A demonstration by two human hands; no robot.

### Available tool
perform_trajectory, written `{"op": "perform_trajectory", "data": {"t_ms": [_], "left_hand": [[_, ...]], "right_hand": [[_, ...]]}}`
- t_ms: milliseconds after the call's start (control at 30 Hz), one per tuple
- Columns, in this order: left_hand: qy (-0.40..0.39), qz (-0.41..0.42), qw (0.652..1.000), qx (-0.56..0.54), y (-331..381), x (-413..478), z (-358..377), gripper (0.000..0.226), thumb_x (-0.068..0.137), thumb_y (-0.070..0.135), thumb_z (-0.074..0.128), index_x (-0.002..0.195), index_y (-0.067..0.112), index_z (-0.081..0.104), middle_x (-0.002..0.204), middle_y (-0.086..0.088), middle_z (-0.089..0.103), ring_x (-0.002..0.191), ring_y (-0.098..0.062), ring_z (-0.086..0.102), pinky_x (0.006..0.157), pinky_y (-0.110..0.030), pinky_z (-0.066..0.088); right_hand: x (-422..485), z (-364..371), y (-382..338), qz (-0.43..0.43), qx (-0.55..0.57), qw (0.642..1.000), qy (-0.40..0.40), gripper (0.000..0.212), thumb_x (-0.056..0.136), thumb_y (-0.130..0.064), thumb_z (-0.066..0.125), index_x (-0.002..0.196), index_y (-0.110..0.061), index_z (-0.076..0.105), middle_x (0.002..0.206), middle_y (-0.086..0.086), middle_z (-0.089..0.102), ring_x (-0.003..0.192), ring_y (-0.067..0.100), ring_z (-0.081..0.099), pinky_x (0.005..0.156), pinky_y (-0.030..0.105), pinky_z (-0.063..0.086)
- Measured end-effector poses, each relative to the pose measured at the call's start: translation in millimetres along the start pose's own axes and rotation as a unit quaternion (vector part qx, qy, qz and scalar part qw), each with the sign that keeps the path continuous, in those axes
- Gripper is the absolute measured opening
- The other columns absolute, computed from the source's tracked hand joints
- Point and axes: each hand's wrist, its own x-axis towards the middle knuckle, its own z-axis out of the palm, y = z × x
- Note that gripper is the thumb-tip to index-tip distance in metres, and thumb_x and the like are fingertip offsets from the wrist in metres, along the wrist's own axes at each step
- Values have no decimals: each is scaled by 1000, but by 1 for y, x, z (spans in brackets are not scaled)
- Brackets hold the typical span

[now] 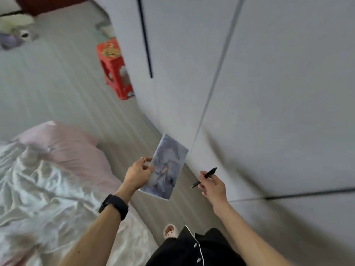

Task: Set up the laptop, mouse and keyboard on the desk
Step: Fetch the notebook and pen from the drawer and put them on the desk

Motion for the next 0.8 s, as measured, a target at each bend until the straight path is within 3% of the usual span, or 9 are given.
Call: {"op": "perform_trajectory", "data": {"t_ms": [100, 233, 500, 600, 700, 800], "left_hand": [[47, -46, 979, -195, -14, 18, -44, 20, 91, 31, 64, 111, 26, 59, 91, 2, 76, 82, -19, 73, 80, -41, 59], [127, -67, 918, -370, -19, 36, -97, 18, 95, 19, 63, 112, 18, 59, 87, -2, 75, 74, -17, 73, 64, -33, 58], [256, -115, 842, -460, -13, 111, -203, 20, 94, 24, 64, 113, 18, 61, 100, -8, 74, 87, -26, 73, 80, -41, 60], [316, -138, 809, -477, -9, 144, -239, 21, 94, 23, 65, 113, 16, 62, 99, -7, 74, 85, -24, 73, 82, -43, 60], [352, -142, 773, -508, -6, 166, -268, 21, 94, 23, 65, 114, 15, 61, 98, -6, 75, 84, -23, 73, 73, -39, 60], [377, -142, 733, -548, -13, 186, -291, 18, 95, 21, 63, 112, 15, 62, 95, -5, 74, 80, -19, 72, 63, -31, 55]], "right_hand": [[23, 50, -52, -68, -85, 993, -50, 13, 96, -22, 67, 107, -25, 71, 89, 0, 71, 72, 14, 68, 60, 23, 49], [69, 120, -107, -128, -175, 970, -114, 14, 97, -27, 65, 110, -31, 70, 99, 1, 70, 76, 13, 72, 61, 18, 50], [168, 282, -204, -179, -221, 934, -218, 20, 99, -27, 61, 119, -26, 67, 99, 0, 69, 75, 12, 71, 87, 41, 58], [193, 349, -245, -189, -231, 921, -252, 19, 99, -28, 62, 117, -28, 67, 97, 0, 70, 75, 13, 71, 87, 45, 57], [208, 414, -282, -210, -244, 905, -279, 11, 98, -30, 62, 108, -31, 67, 90, -1, 71, 77, 15, 71, 86, 48, 59], [214, 481, -310, -223, -245, 890, -312, 15, 98, -27, 63, 112, -25, 67, 92, 1, 71, 71, 10, 70, 80, 39, 59]]}}
